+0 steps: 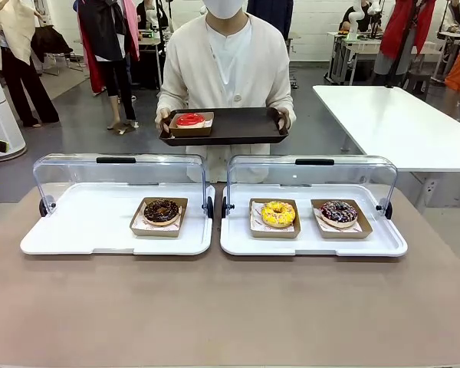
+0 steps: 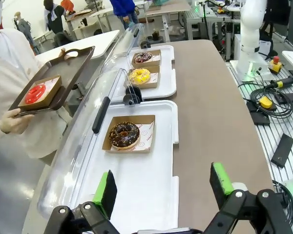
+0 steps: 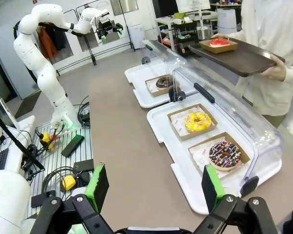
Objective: Provide the desired donut to the person.
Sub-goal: Pick up and lift the Paper togo box containing the Donut pointed at by the person.
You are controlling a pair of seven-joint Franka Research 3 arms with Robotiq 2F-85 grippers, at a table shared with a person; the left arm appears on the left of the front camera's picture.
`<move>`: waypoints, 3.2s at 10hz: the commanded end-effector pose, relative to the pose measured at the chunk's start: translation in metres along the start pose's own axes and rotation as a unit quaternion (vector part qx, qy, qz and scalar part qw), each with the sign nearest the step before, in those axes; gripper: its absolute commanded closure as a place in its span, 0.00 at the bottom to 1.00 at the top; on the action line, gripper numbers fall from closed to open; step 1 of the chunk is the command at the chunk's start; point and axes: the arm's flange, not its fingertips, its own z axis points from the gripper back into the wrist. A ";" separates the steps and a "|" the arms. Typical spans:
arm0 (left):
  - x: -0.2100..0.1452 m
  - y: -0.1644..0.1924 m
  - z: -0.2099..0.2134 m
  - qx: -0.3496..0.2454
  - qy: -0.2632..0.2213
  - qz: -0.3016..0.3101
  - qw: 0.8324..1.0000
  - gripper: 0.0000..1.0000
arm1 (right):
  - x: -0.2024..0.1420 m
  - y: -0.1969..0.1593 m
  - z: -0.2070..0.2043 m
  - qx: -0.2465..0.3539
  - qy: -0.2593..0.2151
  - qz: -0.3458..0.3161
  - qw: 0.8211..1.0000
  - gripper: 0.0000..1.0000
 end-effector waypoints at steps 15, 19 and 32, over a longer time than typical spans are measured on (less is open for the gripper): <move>0.000 0.000 -0.001 -0.001 -0.004 -0.002 1.000 0.00 | 0.001 0.000 0.000 0.001 -0.005 0.002 1.000 0.00; 0.000 0.000 -0.001 -0.001 -0.004 -0.002 1.000 0.00 | 0.001 0.000 0.000 0.001 -0.005 0.002 1.000 0.00; 0.157 -0.042 -0.105 -0.051 0.368 -0.174 0.912 0.00 | 0.001 0.000 0.000 0.001 -0.005 0.002 1.000 0.00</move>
